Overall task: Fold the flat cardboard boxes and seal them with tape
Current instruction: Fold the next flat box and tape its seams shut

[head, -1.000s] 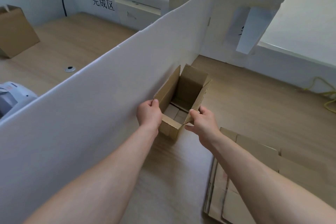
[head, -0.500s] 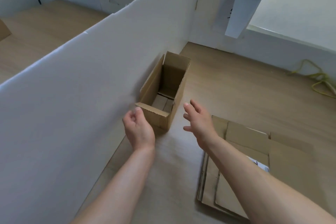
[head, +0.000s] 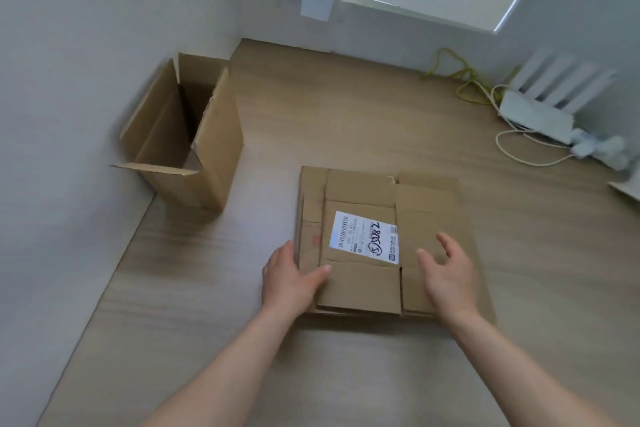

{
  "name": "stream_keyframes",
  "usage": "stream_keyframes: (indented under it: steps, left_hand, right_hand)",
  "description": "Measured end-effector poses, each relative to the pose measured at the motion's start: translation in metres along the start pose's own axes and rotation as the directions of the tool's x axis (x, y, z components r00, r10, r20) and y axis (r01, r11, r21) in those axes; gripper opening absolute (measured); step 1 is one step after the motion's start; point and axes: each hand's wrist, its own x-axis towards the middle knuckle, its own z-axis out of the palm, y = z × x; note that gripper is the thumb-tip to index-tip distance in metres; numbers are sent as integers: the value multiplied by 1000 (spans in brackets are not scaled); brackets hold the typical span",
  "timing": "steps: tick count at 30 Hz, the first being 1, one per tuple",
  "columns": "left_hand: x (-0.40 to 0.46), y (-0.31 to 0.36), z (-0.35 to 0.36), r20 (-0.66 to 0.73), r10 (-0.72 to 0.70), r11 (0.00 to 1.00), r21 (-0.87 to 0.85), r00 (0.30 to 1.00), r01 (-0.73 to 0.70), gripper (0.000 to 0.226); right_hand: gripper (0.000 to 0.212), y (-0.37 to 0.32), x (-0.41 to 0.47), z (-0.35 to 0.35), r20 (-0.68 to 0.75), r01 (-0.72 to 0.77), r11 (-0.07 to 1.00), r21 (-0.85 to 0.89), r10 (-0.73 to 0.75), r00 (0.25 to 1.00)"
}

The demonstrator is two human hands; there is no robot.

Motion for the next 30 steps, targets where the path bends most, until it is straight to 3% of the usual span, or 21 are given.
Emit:
stream_keyframes:
  steps: [3,8,20,30]
  left_hand:
    - [1,3,19,-14,30,998,50,999,-30,80]
    - [-4,13,50,2,40,998,49,999,-40,78]
    - [-43,75,189,35,87,994,59,996,-89,69]
    - [-70,153,327,2,91,995,52,996,-91,46]
  right_hand:
    - [69,33,2,-20,49,-23,979,-201,33,998]
    - [85,70,6,-42,93,-92,927,-363,134,987]
    - [93,180,65,-144,77,-125,919,-374,165,983]
    - [113,278,159,-252,228,33,895,-445,78,971]
